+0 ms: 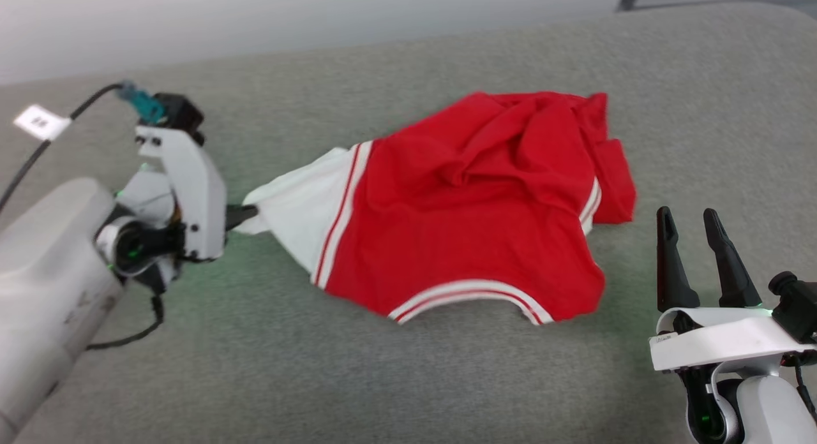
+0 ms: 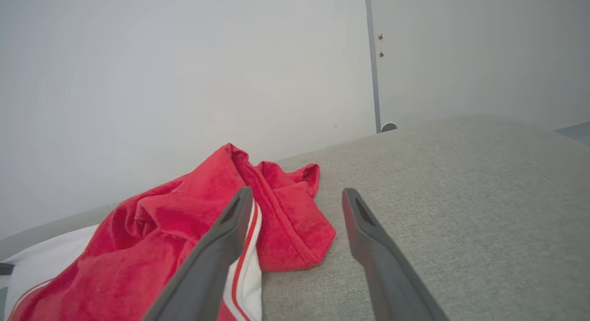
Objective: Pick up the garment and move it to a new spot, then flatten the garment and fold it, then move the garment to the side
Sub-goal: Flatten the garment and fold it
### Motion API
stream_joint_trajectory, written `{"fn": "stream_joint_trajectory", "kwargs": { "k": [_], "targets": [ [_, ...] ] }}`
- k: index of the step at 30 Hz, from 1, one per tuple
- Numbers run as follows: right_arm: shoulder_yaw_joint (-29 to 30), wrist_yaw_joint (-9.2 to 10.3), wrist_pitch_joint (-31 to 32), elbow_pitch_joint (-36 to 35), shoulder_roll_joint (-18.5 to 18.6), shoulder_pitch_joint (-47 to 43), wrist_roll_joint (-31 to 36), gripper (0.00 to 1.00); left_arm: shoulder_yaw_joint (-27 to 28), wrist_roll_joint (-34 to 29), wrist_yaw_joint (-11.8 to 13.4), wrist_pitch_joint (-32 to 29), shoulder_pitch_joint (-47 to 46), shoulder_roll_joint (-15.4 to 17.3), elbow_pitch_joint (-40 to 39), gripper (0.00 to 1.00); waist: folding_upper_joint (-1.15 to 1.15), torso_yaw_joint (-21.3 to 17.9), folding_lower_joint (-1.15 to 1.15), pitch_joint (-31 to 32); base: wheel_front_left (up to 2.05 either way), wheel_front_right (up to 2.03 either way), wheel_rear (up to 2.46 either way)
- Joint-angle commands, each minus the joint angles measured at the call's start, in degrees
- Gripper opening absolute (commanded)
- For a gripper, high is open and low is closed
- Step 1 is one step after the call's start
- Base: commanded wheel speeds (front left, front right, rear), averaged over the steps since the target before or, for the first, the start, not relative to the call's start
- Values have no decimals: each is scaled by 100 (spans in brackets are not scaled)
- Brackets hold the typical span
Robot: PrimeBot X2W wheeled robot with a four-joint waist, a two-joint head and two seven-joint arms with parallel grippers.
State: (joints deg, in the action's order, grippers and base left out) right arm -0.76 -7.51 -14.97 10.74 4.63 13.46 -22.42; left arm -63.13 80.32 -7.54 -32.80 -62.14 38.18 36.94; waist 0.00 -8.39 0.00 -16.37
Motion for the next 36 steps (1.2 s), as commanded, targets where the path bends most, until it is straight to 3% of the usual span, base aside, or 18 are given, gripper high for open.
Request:
{"fn": "stream_joint_trajectory", "kwargs": {
  "k": [1, 7, 15, 16, 17, 18, 27, 33, 36],
  "targets": [
    [-11, 4, -28, 20, 39, -84, 58, 100, -18, 88, 15, -54, 113, 67, -26, 0, 0, 308, 0, 243, 0, 0, 0],
    [-36, 4, -28, 45, 98, -88, 51, 100, -131, -13, 15, -16, 213, 282, 39, 0, 0, 393, 0, 272, 0, 0, 0],
    [-124, 4, 25, 183, 314, 2, 65, 100, -245, -117, 15, 354, 346, 135, 346, 0, 0, 369, 0, 261, 0, 0, 0],
    [-144, 4, 87, 212, 357, 20, 60, 100, -242, -122, 15, 438, 366, 103, 355, 20, 0, 380, 0, 263, 0, 0, 0],
    [-178, 4, 158, 238, 406, 29, 50, 100, -250, -151, 15, 538, 379, 79, 331, 52, 0, 396, 0, 270, 0, 0, 0],
    [-221, 4, 230, 254, 468, 52, 56, 100, -233, -151, 15, 658, 391, 69, 310, 100, 0, 411, 0, 280, 0, 0, 0],
    [-920, 4, 1464, 210, 1293, 269, -100, 100, -19, -293, 15, 2276, 717, 291, -226, 100, 0, 684, 0, 395, 0, 0, 0],
    [-1481, 4, 2522, 10, 1966, 365, -564, 100, 111, -431, 27, 3486, 1253, 395, -726, 100, 0, 962, 0, 454, 0, 0, 0],
    [-1604, 4, 2962, -90, 2270, 363, -845, 100, 103, -538, 157, 3907, 1554, 463, -1112, 100, 0, 1115, 0, 473, 0, 0, 0]
  ]
}}
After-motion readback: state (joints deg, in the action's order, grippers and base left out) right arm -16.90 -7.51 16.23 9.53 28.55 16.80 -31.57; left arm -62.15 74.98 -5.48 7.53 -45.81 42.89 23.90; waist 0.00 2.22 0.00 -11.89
